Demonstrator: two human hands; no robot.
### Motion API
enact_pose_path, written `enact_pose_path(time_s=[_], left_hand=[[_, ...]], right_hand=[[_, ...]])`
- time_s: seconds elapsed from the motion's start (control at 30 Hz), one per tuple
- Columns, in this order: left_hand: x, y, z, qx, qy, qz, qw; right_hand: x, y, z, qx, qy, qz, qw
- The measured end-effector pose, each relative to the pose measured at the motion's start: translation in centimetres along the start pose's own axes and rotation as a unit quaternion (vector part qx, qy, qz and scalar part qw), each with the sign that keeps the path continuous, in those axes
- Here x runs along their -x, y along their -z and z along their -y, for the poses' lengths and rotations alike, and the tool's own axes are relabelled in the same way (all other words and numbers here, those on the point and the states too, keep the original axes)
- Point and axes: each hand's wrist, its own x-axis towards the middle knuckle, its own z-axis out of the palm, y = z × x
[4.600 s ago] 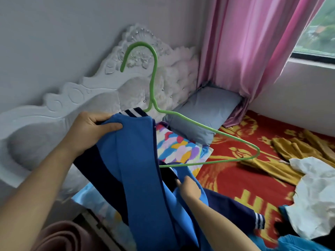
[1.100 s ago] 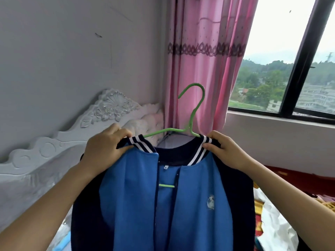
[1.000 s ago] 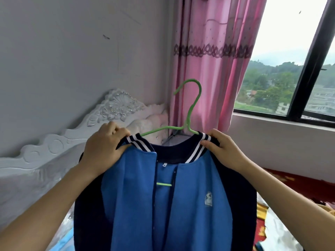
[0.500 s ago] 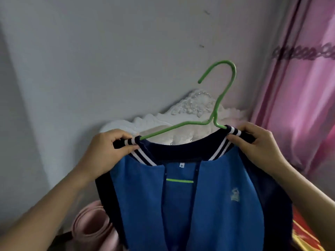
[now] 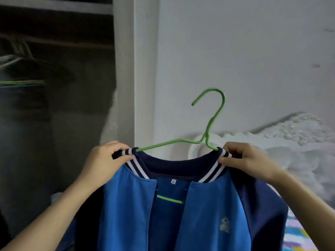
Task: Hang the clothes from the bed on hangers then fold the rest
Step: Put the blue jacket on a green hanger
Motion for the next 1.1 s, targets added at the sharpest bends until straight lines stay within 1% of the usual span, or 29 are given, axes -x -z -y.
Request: enact_pose_path(time_s=[0.07, 0.13, 0.23, 0.3, 0.37, 0.5, 0.6, 0.7, 0.8, 0.93, 1.03, 1.1], left_hand=[[0.6, 4.8, 2.9, -0.028, 0.0, -0.021, 0.999], [0.5, 8.9, 5.8, -0.052, 0.008, -0.042, 0.998], [0.0, 13.8, 10.1, -0.122, 0.027, -0.084, 0.989], [-0.8, 16.1, 12.9, -0.201, 0.044, -0.076, 0.976], [-1.8, 17.4, 15.3, -0.254, 0.072, -0.041, 0.964], [-2.9, 18.7, 19.5, -0.259, 0.083, 0.004, 0.962], [-3.8, 19.1, 22.1, -0.225, 0.098, 0.018, 0.969], [-5.4, 19.3, 24.3, -0.189, 0.128, 0.02, 0.973], [-8.4, 20.7, 26.5, -0.194, 0.138, 0.014, 0.971], [-13.6, 23.4, 29.0, -0.228, 0.124, -0.022, 0.965], [-16.9, 25.2, 30.9, -0.25, 0.12, -0.073, 0.958], [-18.5, 25.8, 32.0, -0.28, 0.126, -0.105, 0.946]], right_hand=[[-1.9, -4.4, 3.1, -0.042, 0.003, 0.017, 0.999], [-3.8, -8.3, 6.4, -0.116, -0.007, 0.009, 0.993], [-6.8, -13.9, 11.1, -0.189, -0.041, -0.045, 0.98], [-8.4, -17.3, 13.6, -0.21, -0.064, -0.082, 0.972], [-9.5, -19.6, 15.1, -0.215, -0.084, -0.119, 0.966], [-12.2, -22.5, 17.0, -0.221, -0.113, -0.165, 0.954], [-15.2, -23.2, 18.3, -0.228, -0.122, -0.193, 0.946], [-18.7, -23.8, 19.4, -0.254, -0.127, -0.202, 0.937], [-23.2, -24.7, 20.5, -0.281, -0.13, -0.205, 0.928], [-29.7, -26.2, 21.4, -0.351, -0.144, -0.204, 0.902], [-34.3, -27.2, 21.7, -0.365, -0.133, -0.209, 0.897], [-36.9, -27.3, 22.1, -0.37, -0.13, -0.22, 0.893]])
